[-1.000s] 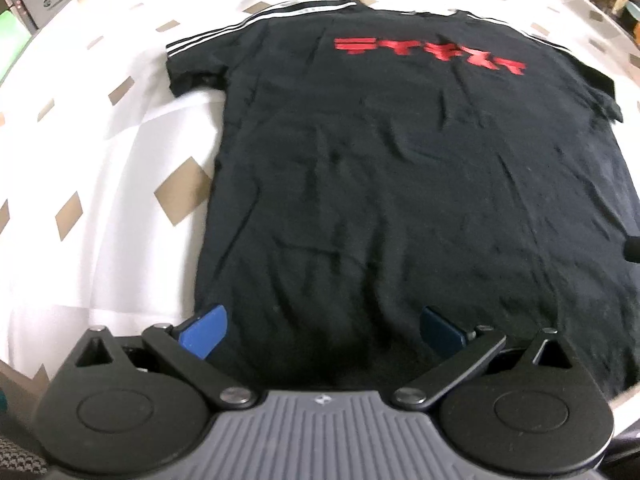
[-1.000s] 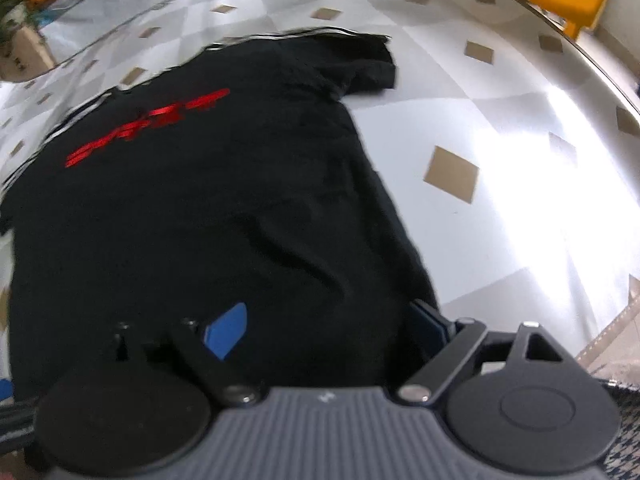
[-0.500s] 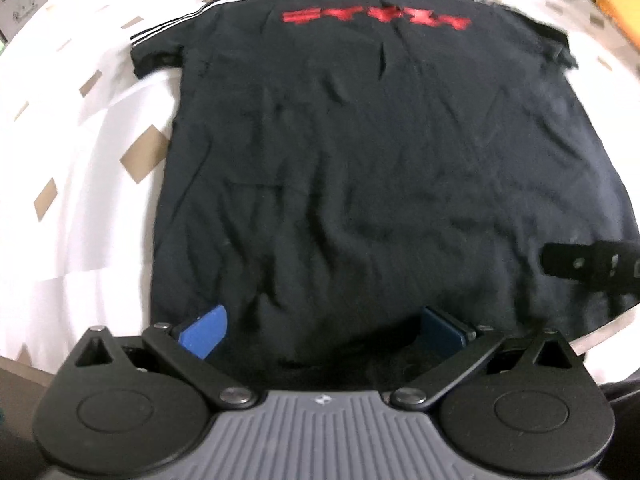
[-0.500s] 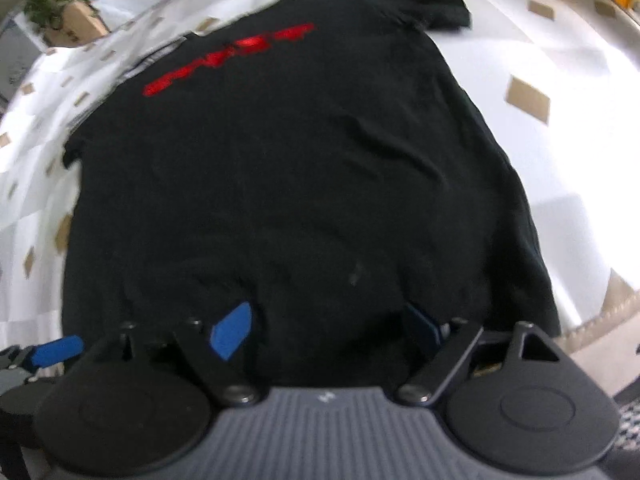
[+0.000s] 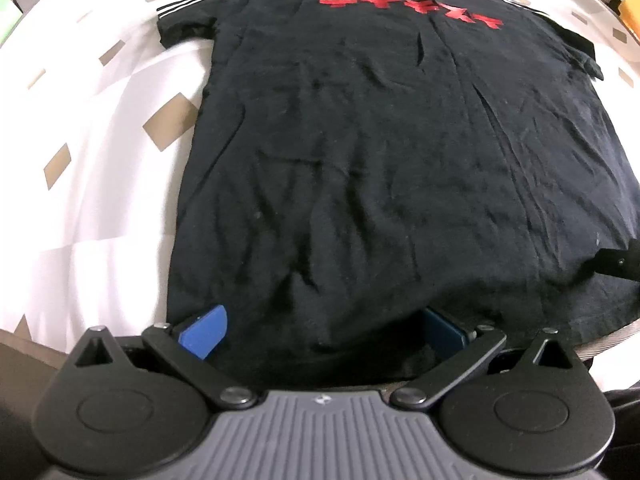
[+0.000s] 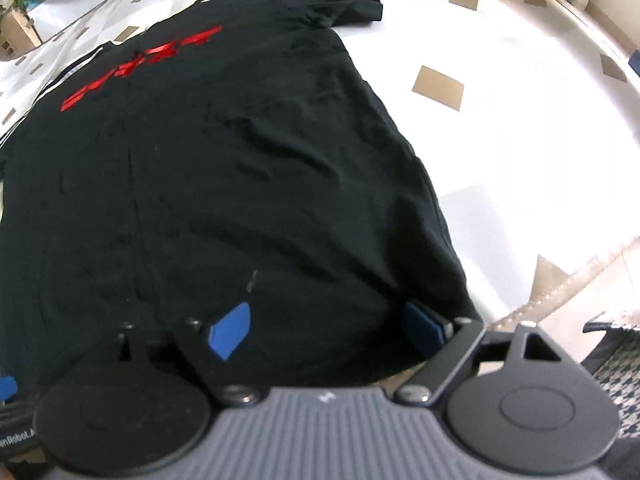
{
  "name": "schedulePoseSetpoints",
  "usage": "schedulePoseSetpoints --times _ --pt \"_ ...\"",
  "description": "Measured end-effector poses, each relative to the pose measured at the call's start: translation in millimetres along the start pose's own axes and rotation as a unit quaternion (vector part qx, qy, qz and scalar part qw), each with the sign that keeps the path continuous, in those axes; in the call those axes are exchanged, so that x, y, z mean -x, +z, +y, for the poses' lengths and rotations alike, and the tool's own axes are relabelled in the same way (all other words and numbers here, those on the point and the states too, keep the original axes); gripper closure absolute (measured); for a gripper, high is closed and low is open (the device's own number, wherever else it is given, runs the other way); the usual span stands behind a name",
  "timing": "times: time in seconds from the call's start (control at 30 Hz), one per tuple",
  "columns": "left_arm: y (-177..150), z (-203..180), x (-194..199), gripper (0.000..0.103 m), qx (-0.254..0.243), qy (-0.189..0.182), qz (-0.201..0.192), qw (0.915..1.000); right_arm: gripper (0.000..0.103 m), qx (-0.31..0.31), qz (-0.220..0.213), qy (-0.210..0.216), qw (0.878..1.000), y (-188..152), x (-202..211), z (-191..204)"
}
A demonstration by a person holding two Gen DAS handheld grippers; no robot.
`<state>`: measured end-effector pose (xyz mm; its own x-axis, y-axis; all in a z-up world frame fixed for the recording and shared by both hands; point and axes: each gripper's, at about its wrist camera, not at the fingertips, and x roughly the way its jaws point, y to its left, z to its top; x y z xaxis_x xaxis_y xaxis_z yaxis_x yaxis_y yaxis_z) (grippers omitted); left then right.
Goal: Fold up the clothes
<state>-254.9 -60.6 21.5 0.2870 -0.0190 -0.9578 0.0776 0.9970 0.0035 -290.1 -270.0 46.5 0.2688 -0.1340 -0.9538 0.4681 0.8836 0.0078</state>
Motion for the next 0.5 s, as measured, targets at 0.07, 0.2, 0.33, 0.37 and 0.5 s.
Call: schedulePoseSetpoints --times 0.07,0.2,0.33,0.37,0.5 --pt "-1 0 0 0.0 -0.001 0.002 0.0 1.0 0.02 0.003 -0.003 0.0 1.0 0 2 0" --pt "-4 1 0 0.0 0.002 0.004 -0.001 1.0 0.02 -0.005 -0.018 0.007 1.0 0 10 0" --pt "-7 3 5 0.0 0.004 0.012 -0.017 0.9998 0.02 -0.008 -0.034 0.014 0.999 2 19 -3" --pt "-7 5 6 0.0 0.01 0.005 -0.021 0.9997 0.02 -0.008 -0.038 0.018 0.999 4 19 -3" --pt "-1 9 12 0.0 0.031 -0.013 -0.034 0.9989 0.02 -0.006 -0.038 0.03 0.999 16 19 -1"
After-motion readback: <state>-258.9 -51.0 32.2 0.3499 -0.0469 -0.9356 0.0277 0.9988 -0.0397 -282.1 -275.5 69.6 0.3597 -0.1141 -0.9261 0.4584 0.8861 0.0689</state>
